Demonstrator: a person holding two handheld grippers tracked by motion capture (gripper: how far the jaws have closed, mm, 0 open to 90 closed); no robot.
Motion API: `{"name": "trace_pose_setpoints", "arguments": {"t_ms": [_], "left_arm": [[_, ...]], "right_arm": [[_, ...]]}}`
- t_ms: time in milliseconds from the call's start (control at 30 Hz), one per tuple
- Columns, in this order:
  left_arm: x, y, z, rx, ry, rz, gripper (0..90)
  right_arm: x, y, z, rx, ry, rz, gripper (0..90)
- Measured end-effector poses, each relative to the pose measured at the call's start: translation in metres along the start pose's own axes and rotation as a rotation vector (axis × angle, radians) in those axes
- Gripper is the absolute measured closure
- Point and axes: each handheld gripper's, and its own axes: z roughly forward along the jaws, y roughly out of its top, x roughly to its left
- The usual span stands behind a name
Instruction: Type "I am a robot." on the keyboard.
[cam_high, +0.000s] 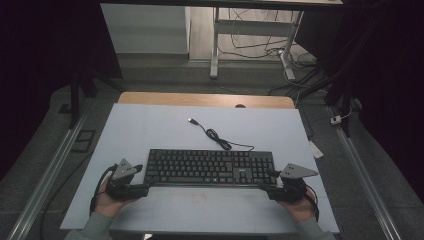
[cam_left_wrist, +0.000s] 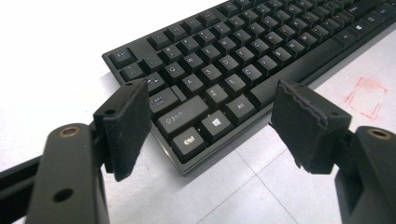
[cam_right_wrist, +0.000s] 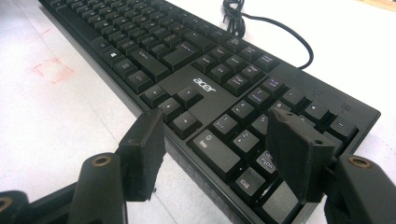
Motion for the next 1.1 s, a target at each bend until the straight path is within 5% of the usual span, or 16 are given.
{"name": "trace_pose_setpoints", "arguments": {"t_ms": [1100], "left_arm": [[0.0053,0.003,-0.0023,-0.009,-0.006,-0.069,30.0]], "right_arm": [[0.0041,0.0065,0.0062,-0.004,0.013,-0.009,37.8]]}}
